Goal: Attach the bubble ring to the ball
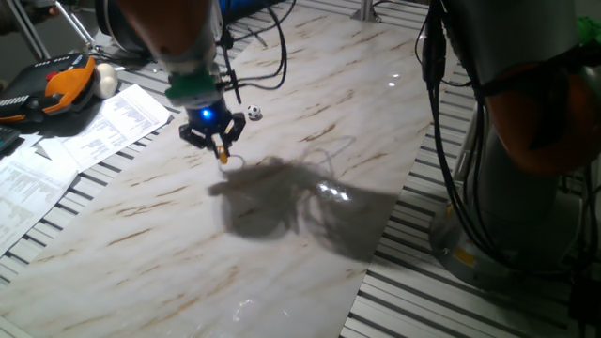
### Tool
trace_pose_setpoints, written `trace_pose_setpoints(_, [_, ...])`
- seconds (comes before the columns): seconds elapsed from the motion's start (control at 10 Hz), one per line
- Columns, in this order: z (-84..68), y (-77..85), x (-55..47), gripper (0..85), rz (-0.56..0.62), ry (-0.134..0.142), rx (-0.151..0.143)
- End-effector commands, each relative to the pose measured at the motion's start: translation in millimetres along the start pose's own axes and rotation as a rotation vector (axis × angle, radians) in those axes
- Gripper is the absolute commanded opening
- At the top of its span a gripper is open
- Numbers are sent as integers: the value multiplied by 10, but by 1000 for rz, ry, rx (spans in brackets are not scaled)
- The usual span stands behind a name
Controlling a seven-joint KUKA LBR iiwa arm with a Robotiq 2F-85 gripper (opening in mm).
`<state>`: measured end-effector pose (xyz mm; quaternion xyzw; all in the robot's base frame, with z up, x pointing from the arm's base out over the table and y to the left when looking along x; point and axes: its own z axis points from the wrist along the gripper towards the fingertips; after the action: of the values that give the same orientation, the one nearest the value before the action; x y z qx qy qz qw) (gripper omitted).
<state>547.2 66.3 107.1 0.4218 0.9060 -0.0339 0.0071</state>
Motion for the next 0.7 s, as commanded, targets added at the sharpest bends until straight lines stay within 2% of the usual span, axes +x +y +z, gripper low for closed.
trace_pose_setpoints(0.0, [-22,-38,-49,0,-9,3,-2])
trace_pose_setpoints(0.4, [-138,-315,-427,0,-78,11,7])
trace_pose_setpoints(0.6, [-103,-397,-534,0,-103,11,1])
